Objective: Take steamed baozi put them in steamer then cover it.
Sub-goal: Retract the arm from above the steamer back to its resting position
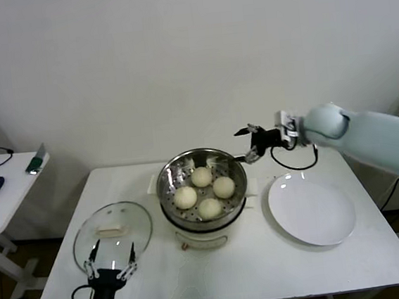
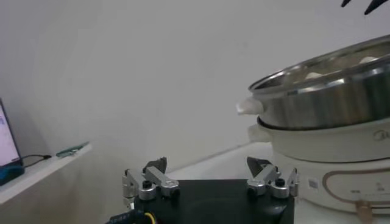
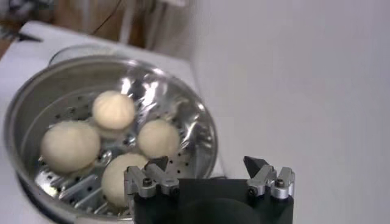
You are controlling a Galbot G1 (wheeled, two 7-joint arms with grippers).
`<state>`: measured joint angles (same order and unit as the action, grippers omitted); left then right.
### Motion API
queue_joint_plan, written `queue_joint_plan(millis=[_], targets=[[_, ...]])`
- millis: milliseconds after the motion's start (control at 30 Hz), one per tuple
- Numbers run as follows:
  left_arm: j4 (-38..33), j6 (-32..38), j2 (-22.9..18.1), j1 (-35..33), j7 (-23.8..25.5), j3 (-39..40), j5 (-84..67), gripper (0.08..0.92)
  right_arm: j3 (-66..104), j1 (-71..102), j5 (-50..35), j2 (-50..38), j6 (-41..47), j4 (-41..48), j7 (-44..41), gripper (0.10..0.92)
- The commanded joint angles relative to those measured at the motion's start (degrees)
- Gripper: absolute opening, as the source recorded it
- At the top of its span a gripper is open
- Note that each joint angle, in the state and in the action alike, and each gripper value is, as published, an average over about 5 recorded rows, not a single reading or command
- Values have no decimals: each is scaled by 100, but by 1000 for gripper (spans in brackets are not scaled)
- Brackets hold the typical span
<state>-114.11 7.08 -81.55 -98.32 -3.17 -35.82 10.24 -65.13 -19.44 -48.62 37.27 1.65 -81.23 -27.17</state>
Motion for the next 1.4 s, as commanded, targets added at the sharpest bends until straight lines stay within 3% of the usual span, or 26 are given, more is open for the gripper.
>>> queue_joint_plan(millis=[33, 400, 567, 733, 900, 1100, 1400], targets=[[-49, -148, -33, 73, -63, -75, 209, 823, 3392, 3556, 46, -1231, -935, -698, 1522, 823], [-236, -542, 51, 251, -277, -309, 1670, 823, 6864, 6838, 324, -316, -1104, -984, 2023, 823], [-303, -882, 231, 409, -306, -423, 3384, 823, 8055, 7986, 360, 231, -911, -1214, 2028, 823], [-283, -1194, 519, 399, 11, -358, 5363, 823, 8867, 8776, 423, 860, -754, -1319, 2021, 823], [288, -1324, 856, 500, -75, 18, 6206, 823, 9282, 9147, 407, 1341, -438, -1360, 2036, 823], [1428, -1214, 813, 1187, -779, 299, 6322, 823, 9475, 9405, 680, 1627, -336, -1318, 2013, 823], [2467, -1065, 832, 1909, -616, 238, 6637, 823, 9605, 9646, 1044, 1887, -329, -1313, 2001, 823]])
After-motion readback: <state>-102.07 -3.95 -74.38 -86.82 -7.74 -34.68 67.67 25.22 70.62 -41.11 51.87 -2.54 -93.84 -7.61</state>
